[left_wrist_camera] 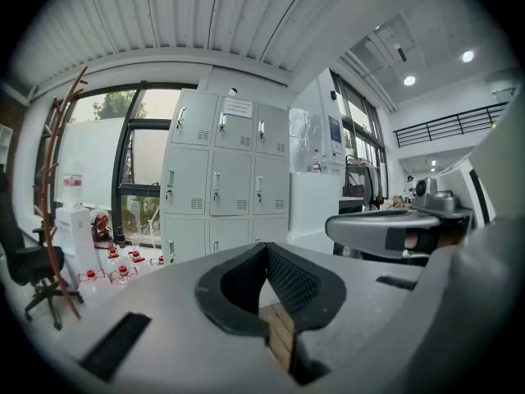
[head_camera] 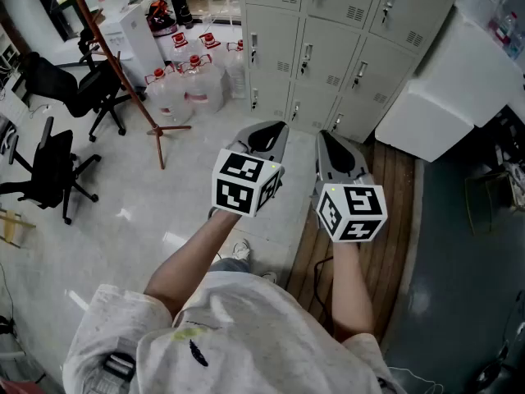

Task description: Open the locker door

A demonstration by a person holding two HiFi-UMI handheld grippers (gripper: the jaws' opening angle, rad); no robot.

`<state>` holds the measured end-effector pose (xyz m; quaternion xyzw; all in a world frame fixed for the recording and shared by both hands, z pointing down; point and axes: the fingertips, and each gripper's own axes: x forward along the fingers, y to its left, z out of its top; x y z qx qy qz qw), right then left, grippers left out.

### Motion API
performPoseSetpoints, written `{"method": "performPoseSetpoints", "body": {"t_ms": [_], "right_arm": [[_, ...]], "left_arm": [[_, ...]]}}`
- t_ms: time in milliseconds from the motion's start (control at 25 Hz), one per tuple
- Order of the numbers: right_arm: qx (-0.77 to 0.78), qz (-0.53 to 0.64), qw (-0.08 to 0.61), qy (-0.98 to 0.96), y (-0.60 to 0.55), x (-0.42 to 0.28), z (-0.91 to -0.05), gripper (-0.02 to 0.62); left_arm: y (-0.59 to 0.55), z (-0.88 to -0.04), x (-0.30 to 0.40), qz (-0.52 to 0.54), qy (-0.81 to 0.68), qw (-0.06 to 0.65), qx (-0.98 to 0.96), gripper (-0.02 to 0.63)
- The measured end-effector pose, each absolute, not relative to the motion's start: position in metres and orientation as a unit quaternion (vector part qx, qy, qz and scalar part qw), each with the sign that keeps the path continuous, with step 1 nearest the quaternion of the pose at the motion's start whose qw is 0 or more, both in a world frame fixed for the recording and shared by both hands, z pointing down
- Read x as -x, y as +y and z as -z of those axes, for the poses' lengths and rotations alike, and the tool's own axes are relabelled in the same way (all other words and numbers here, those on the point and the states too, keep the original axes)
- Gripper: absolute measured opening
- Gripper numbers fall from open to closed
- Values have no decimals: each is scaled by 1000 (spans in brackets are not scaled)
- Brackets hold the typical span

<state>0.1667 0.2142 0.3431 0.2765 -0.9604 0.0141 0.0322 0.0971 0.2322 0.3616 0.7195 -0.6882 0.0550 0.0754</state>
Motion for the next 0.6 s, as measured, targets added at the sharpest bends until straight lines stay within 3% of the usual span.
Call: {"method": "performPoseSetpoints", "body": {"t_ms": [600], "right_arm": [[-292,-22,36,-956,172,-155,-354,3]], "left_arm": [[204,-371,-56,-46,-696,84,-711,6]]}}
